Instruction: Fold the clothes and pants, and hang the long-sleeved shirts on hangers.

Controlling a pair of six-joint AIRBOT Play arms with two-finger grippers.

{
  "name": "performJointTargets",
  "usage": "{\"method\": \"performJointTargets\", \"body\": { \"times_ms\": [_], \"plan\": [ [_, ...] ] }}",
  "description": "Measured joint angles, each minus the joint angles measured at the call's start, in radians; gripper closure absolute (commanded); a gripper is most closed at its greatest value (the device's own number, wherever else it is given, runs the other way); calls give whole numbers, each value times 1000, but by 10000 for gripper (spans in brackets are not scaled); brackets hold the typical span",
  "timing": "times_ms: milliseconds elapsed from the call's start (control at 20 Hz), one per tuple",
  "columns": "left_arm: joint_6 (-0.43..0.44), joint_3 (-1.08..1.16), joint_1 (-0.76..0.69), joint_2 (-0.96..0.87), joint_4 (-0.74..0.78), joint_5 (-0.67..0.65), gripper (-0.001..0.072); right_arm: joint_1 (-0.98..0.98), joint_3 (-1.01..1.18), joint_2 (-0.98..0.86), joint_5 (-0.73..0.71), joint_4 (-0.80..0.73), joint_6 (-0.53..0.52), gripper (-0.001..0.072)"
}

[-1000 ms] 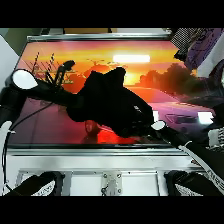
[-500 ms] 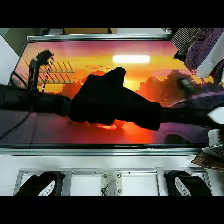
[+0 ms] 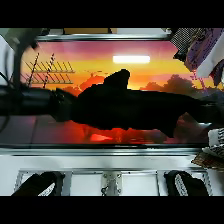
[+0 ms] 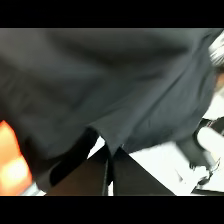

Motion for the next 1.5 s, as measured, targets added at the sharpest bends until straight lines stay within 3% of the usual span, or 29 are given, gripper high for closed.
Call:
{"method": "performJointTargets", "body": {
  "times_ms": [200, 350, 550, 700, 900, 1100, 1150, 1200, 1250, 1300, 1500],
  "plan": [
    [-14, 203, -32, -82, -3, -41, 697, -5, 58, 6, 37, 69, 38, 701],
    [-57, 232, -39, -110, -4, -137, 697, -6, 67, 5, 111, 32, 93, 701],
    [-100, 17, -40, -82, 0, -182, 697, -6, 19, -13, 203, -96, 148, 701],
    [-104, -201, -15, -82, 0, -73, 697, -6, -37, -74, 213, -172, 160, 701],
    [-37, -274, 57, -222, -65, 68, 697, -6, -66, -242, 69, -208, 135, 701],
    [27, -129, 119, -449, -117, 181, 697, -1, -74, -446, -180, -213, 113, 681],
    [33, -80, 129, -504, -117, 204, 697, 3, -75, -490, -243, -212, 103, 516],
    [40, -27, 136, -561, -107, 225, 697, 9, -75, -533, -317, -221, 90, 288],
    [44, 19, 141, -610, -109, 251, 697, 15, -75, -571, -385, -218, 72, 104],
    [47, 67, 143, -661, -116, 271, 697, 22, -75, -599, -441, -196, 53, 73],
    [54, 225, 147, -817, -129, 267, 697, 34, -54, -635, -553, -143, -23, 83]
  ]
}}
